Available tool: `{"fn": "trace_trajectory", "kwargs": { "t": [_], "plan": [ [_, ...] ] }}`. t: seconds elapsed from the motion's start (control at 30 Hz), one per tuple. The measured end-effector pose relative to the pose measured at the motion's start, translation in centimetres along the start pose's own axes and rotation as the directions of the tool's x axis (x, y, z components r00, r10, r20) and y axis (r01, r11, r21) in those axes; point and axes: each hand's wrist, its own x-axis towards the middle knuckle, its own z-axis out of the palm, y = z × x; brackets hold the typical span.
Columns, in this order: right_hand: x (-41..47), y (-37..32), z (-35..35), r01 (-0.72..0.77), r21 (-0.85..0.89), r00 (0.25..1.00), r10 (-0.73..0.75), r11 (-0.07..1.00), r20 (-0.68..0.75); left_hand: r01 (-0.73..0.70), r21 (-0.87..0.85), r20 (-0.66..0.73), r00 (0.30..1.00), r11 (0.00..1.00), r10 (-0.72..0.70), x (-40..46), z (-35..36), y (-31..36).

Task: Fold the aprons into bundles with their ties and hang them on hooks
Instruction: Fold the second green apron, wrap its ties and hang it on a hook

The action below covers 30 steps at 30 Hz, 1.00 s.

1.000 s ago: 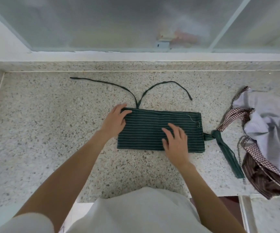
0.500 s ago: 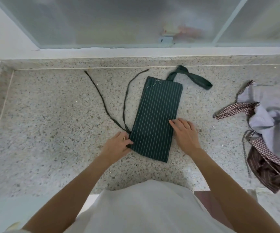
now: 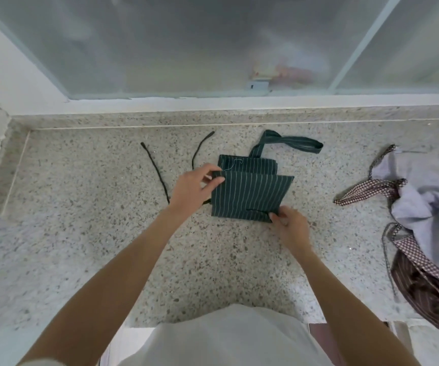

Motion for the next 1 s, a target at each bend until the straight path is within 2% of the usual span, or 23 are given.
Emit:
{"fn": "trace_trajectory", "kwargs": {
  "t": [0.13,0.37,0.5,0.6,0.67,0.77,0.87,0.93,1.0],
  "plan": [
    [0.8,-0.4,0.2,-0.185,-0.001,0.983,0.184,0.983,-0.019,0.181,0.048,0.07,0.98,0.982,-0.185,5.1,2.0,-2.2],
    [1.0,-1.6,0.8,-0.167,-0.254,0.986,0.158,0.953,-0.056,0.256,0.064,0.147,0.954,0.965,-0.263,8.7,5.3,-5.1],
    [1.1,-1.4,1.0,-0.194,-0.259,0.981,0.182,0.946,-0.071,0.218,0.163,0.149,0.959,0.962,-0.242,9.7,6.7,-5.8],
    [1.0,-1.3,1.1,-0.172,-0.24,0.985,0.159,0.955,-0.074,0.121,0.215,0.146,0.977,0.969,-0.154,10.1,7.0,-5.0],
    [0.8,-1.2,1.1,-0.164,-0.233,0.986,0.152,0.959,-0.07,0.046,0.332,0.133,0.987,0.942,-0.095,10.5,7.5,-4.5],
    [0.9,-1.0,1.1,-0.179,-0.238,0.984,0.172,0.955,-0.049,0.037,0.471,0.172,0.976,0.882,-0.133,11.1,8.1,-4.7],
    [1.1,-1.4,0.9,-0.201,-0.23,0.979,0.199,0.952,-0.031,0.044,0.475,0.197,0.968,0.879,-0.155,11.3,8.3,-4.8],
    [1.0,-1.5,0.3,-0.09,-0.277,0.991,0.057,0.957,-0.124,0.001,0.401,0.138,0.988,0.916,-0.062,10.7,7.8,-4.4],
    [1.2,-1.0,-0.3,0.106,-0.349,0.964,-0.183,0.931,-0.194,-0.129,0.305,0.094,0.99,0.944,0.105,9.1,6.9,-4.2]
  ]
}}
